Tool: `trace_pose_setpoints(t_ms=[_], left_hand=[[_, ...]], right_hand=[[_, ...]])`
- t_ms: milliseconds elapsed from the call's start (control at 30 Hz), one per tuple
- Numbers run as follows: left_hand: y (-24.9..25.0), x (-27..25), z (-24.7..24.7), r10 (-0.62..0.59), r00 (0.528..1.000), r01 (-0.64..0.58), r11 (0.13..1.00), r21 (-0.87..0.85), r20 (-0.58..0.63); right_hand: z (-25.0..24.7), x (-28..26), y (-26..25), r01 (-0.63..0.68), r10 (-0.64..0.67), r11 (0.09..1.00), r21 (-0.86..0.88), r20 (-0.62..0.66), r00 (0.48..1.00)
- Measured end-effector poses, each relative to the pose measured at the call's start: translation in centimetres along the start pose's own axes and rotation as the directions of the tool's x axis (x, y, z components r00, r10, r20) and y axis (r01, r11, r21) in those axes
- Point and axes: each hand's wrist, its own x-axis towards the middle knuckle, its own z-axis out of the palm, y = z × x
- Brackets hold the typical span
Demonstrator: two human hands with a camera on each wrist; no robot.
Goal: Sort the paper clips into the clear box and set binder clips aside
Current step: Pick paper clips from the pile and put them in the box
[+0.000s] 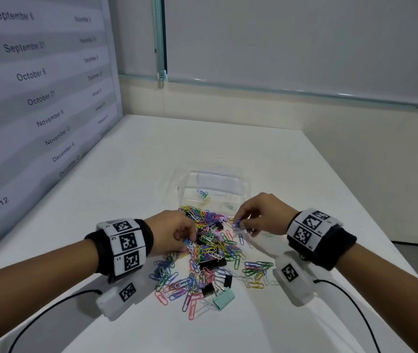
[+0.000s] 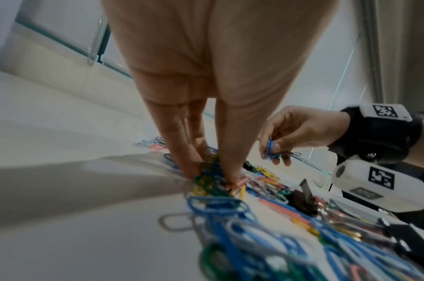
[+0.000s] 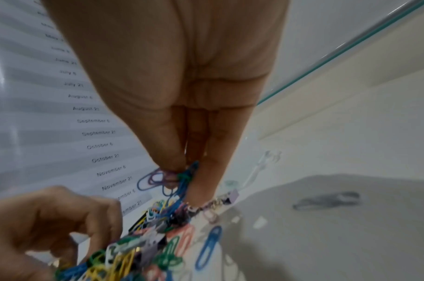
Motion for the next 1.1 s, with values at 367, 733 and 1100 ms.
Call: trace_pose_setpoints(t_ms=[367,733,1100], left_hand=[[-0.2,2.6,-3.0,-0.062,0.975,0.015,0.977,-0.214,-0.214],[0.1,7.9,-5.4,-0.237,0.919,-0.039,0.74,-0.671,-0.315],[0.6,6.1,-4.7,-0.101,0.954,-0.021,0.917,-0.399,-0.281]], right_hand=[[-2.3,4.5,-1.2,-0.011,0.08,0.98,0.196,-0.348,0.934],[-1.7,4.2,-1.3,-0.05,0.064,0.997,0.05,-0.327,0.943],[0.6,-0.4,-1.1,-0.033,0.055,0.982,-0.185,0.116,0.992]])
